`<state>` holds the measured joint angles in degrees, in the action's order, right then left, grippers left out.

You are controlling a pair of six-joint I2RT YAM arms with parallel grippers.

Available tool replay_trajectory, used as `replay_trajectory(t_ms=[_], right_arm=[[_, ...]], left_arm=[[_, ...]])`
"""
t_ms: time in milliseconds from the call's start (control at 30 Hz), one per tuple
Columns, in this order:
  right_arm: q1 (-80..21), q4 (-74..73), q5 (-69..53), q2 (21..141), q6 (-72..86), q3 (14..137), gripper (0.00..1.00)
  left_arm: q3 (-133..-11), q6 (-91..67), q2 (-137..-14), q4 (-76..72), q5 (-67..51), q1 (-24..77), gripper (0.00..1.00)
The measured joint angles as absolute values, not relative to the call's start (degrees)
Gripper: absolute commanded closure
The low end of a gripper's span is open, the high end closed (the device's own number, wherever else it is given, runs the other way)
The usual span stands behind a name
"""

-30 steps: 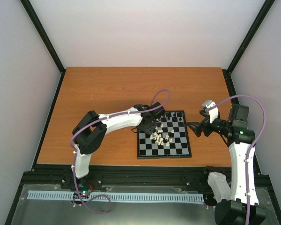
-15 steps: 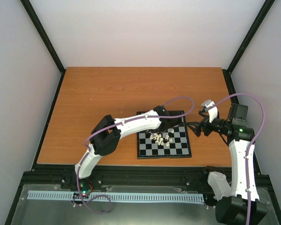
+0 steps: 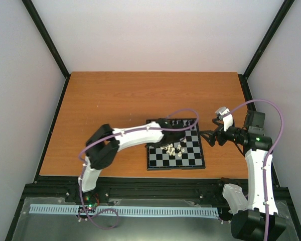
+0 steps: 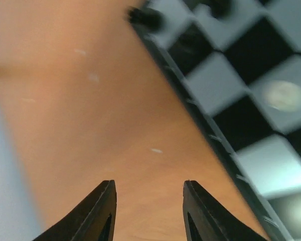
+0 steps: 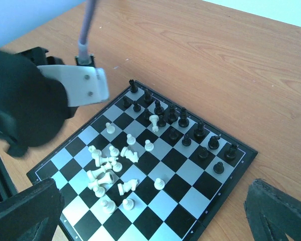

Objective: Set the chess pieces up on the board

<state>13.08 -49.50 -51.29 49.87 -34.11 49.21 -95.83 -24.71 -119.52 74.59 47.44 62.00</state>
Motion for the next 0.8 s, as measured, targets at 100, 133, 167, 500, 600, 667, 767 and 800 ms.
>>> replay_trajectory(t_ms=[100, 133, 167, 500, 600, 667, 767, 800], right_arm=[[13.1, -49.5, -51.4, 49.9, -34.2, 49.2, 0.0], [13.1, -49.5, -51.4, 49.9, -34.3, 49.2, 0.0], [13.1, -49.5, -51.5, 49.9, -34.3, 49.2, 0.0], [13.1, -49.5, -51.5, 49.9, -34.7, 49.2, 0.0], [13.1, -49.5, -51.5, 49.9, -34.7, 49.2, 0.0], [13.1, -49.5, -51.5, 49.9, -34.7, 49.2, 0.0], [13.1, -49.5, -51.5, 49.9, -34.7, 49.2, 0.0], [13.1, -49.5, -51.5, 49.9, -34.7, 49.2, 0.0]], left_arm=[[-87.4, -22.6, -111.0, 65.2, 33.4, 60.0, 0.61], [-85.5, -22.2, -108.2, 62.3, 28.7, 58.8, 0.62], [-84.3, -21.9, -105.5, 59.6, 24.2, 57.2, 0.62], [-84.0, -21.1, -106.0, 48.1, 7.3, 50.4, 0.62], [-84.0, -21.1, -108.2, 46.4, 4.5, 49.5, 0.62], [-84.0, -21.1, -109.4, 45.4, 3.0, 48.9, 0.63], [-84.7, -21.1, -112.2, 44.6, 2.2, 48.5, 0.65], [-84.9, -21.1, -112.9, 44.6, 2.2, 48.4, 0.65]])
